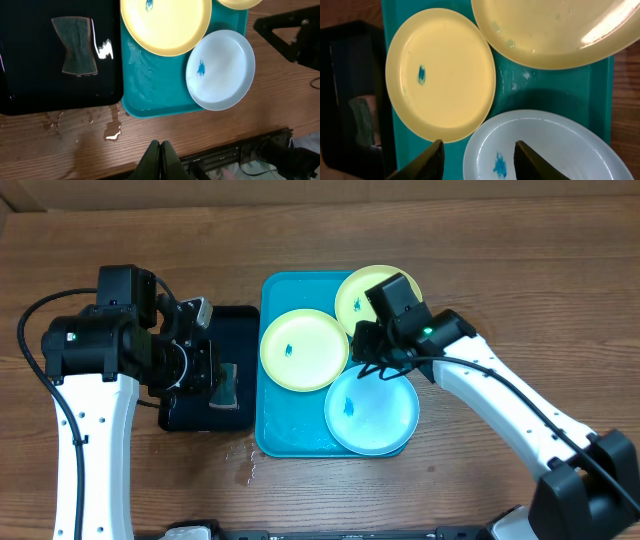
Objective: Clean dirty plates on tray and stack at the side
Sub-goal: 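Lower the right gripper onto the rim of the lower yellow plate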
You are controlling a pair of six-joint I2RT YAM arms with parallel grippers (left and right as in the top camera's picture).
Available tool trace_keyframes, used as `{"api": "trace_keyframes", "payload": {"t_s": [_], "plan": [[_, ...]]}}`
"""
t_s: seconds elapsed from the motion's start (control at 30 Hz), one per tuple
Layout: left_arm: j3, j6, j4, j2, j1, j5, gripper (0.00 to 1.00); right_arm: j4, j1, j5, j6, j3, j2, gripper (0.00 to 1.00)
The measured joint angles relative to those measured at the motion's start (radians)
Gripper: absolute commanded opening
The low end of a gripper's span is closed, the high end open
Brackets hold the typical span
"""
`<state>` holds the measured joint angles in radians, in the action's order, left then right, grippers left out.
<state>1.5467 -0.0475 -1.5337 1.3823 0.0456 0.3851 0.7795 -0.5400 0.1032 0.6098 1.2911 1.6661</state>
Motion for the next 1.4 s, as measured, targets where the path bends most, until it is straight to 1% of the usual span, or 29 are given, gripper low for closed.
{"api": "trace_keyframes", "payload": {"t_s": [0.4,0.73,1.0,1.17,1.27,1.4], "plan": [[0.0,0.0,0.003,0.0,0.0,0.0,0.04,-0.058,-0.011,-0.048,0.018,0.0,0.143,0.48],[0.0,0.0,0.018,0.0,0.0,-0.019,0.04,-0.102,-0.011,-0.067,0.019,0.0,0.145,0.48],[0.0,-0.001,0.035,0.0,0.0,-0.023,0.04,-0.212,-0.018,-0.078,0.019,-0.008,0.145,0.48],[0.0,-0.002,0.029,0.0,0.0,-0.034,0.04,-0.251,-0.046,-0.13,0.079,-0.068,0.145,0.48],[0.0,-0.002,0.029,0.0,0.0,-0.038,0.04,-0.304,-0.061,-0.148,0.101,-0.108,0.145,0.47],[0.0,-0.002,0.029,0.0,0.0,-0.045,0.04,-0.373,-0.08,-0.166,0.127,-0.131,0.145,0.39]]}}
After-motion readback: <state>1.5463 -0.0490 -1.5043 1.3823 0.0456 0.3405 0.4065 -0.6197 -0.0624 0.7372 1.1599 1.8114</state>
